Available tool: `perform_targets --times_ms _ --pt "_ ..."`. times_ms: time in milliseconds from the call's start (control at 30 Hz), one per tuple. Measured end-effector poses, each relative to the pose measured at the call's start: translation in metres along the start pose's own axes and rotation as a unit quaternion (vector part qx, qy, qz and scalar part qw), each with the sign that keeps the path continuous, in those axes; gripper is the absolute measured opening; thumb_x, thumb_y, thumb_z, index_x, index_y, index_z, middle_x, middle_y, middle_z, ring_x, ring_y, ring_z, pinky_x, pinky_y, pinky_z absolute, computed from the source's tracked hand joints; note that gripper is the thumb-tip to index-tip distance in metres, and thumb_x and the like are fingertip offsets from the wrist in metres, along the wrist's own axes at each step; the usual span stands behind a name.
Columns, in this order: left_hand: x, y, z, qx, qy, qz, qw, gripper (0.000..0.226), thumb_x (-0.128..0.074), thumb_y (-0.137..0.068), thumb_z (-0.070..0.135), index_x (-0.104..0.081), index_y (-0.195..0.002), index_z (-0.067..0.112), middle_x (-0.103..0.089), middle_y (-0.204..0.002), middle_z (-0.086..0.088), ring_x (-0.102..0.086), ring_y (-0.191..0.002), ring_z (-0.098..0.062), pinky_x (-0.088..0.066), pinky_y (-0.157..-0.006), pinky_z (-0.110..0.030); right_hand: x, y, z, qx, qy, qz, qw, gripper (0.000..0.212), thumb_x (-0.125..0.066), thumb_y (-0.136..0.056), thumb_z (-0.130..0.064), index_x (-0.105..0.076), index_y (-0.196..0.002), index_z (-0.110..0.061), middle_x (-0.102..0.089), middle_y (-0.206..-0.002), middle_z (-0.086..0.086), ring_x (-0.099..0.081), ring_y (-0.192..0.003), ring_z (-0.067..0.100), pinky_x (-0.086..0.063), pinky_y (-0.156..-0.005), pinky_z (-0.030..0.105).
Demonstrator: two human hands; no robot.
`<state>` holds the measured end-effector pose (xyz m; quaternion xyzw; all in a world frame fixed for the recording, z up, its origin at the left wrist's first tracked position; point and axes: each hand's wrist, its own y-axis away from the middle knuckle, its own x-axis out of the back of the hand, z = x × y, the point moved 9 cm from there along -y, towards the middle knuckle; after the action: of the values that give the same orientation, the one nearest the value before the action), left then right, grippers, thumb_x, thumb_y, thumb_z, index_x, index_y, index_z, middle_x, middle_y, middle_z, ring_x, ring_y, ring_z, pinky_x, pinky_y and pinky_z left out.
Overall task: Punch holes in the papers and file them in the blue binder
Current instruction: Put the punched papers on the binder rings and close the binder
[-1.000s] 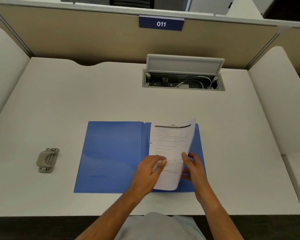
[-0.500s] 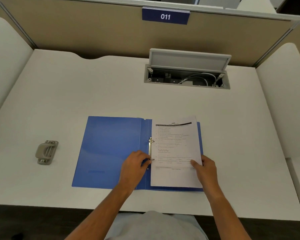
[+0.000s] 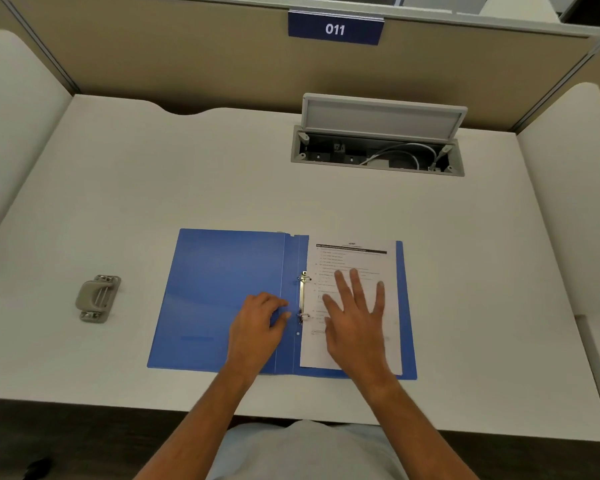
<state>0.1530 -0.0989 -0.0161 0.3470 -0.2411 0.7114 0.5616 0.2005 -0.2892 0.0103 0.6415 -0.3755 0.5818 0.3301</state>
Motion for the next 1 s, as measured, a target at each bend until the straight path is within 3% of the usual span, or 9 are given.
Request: perform_targets --times_ms 133,233,333,467,667,833,900,1000 --pt "0.073 0.018 -0.064 0.163 -0.063 0.122 0.977 0.039 -0.080 -0.091 0.028 -0.070 -0.128 0.019 -0.068 -0.130 -0.009 -0.059 -0.119 -0.033 -0.056 -0.090 -0.046 -0.043 0.009 0.001 -0.073 -0.095 -0.115 0.986 0.059 -0.070 -0.100 -0.044 -0.057 -0.154 -0.023 -0.046 -0.168 0.011 -0.046 -0.153 0.039 -0.039 -0.122 0.061" --pt "0.116 0.039 -0.127 0.335 -0.132 0.103 0.927 0.067 -0.082 -0.088 0.042 -0.057 -0.143 0.015 -0.054 -0.144 -0.020 -0.053 -0.126 -0.046 -0.054 -0.092 -0.059 -0.038 0.014 0.016 -0.117 -0.101 -0.093 0.984 0.061 -0.073 -0.098 -0.041 -0.055 -0.155 -0.024 -0.041 -0.170 0.011 -0.041 -0.156 0.037 -0.040 -0.123 0.059" --pt "0.132 0.053 -0.177 0.428 -0.090 0.065 0.897 0.082 -0.080 -0.086 0.053 -0.049 -0.150 0.013 -0.047 -0.151 -0.022 -0.047 -0.133 -0.049 -0.047 -0.100 -0.066 -0.024 0.027 0.059 -0.258 -0.117 -0.038 0.958 0.066 -0.076 -0.096 -0.039 -0.052 -0.154 -0.022 -0.040 -0.168 0.012 -0.042 -0.152 0.036 -0.042 -0.119 0.058" --pt "0.130 0.048 -0.205 0.443 0.006 0.053 0.895 0.079 -0.081 -0.085 0.056 -0.051 -0.147 0.017 -0.054 -0.146 -0.020 -0.053 -0.131 -0.047 -0.048 -0.103 -0.064 -0.023 0.049 0.110 -0.388 -0.148 -0.050 0.909 0.072 -0.078 -0.094 -0.043 -0.047 -0.154 -0.019 -0.045 -0.155 0.018 -0.049 -0.137 0.041 -0.050 -0.105 0.060" --pt "0.119 0.038 -0.203 0.451 0.142 0.075 0.878 0.066 -0.085 -0.086 0.044 -0.061 -0.136 0.009 -0.066 -0.136 -0.018 -0.061 -0.122 -0.041 -0.052 -0.101 -0.055 -0.031 0.057 0.124 -0.421 -0.152 -0.117 0.887 0.090 -0.080 -0.088 -0.058 -0.037 -0.159 -0.023 -0.041 -0.150 0.018 -0.045 -0.138 0.040 -0.047 -0.108 0.059" --pt "0.125 0.036 -0.195 0.458 0.269 0.100 0.841 0.034 -0.085 -0.087 0.033 -0.072 -0.105 0.007 -0.066 -0.113 -0.009 -0.053 -0.105 -0.031 -0.042 -0.090 -0.044 -0.034 0.060 0.133 -0.459 -0.189 -0.098 0.863 0.096 -0.087 -0.081 -0.056 -0.038 -0.157 -0.023 -0.039 -0.150 0.018 -0.043 -0.138 0.041 -0.044 -0.109 0.060" --pt "0.132 0.036 -0.195 0.453 0.305 0.104 0.831 0.029 -0.085 -0.086 0.032 -0.073 -0.100 0.009 -0.068 -0.110 -0.007 -0.056 -0.103 -0.031 -0.044 -0.086 -0.044 -0.035 0.058 0.136 -0.457 -0.190 -0.094 0.864 0.097 -0.088 -0.081 -0.055 -0.036 -0.158 -0.025 -0.039 -0.149 0.018 -0.044 -0.137 0.041 -0.045 -0.109 0.060" --pt "0.146 0.028 -0.191 0.419 0.361 0.088 0.829 0.028 -0.084 -0.086 0.029 -0.074 -0.099 0.007 -0.069 -0.099 -0.015 -0.057 -0.080 -0.030 -0.045 -0.069 -0.038 -0.035 0.054 0.131 -0.406 -0.103 -0.120 0.900 0.097 -0.077 -0.090 -0.059 -0.025 -0.167 -0.032 -0.033 -0.154 0.016 -0.044 -0.137 0.037 -0.048 -0.108 0.056"
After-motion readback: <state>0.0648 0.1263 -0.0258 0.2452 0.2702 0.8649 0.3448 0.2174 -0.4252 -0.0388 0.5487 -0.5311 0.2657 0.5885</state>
